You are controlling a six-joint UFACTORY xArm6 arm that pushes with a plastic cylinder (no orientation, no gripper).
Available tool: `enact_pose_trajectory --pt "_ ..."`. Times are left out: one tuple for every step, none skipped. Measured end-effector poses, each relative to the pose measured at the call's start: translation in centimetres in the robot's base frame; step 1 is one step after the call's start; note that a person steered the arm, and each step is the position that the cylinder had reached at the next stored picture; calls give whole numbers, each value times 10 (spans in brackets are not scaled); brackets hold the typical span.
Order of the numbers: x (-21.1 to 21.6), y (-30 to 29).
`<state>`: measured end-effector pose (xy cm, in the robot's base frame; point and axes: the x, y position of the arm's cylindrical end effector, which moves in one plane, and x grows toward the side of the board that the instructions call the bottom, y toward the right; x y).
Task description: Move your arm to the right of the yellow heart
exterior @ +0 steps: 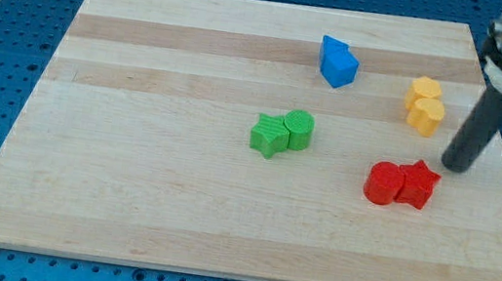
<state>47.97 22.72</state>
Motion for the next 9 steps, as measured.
enact_pose_trajectory --pt "42 0" --pt "70 0" --pt "90 0" --pt "92 0" --pt "68 1" --pt "16 11" --pt "2 33" --pt "-21 35" --pt "-57 40"
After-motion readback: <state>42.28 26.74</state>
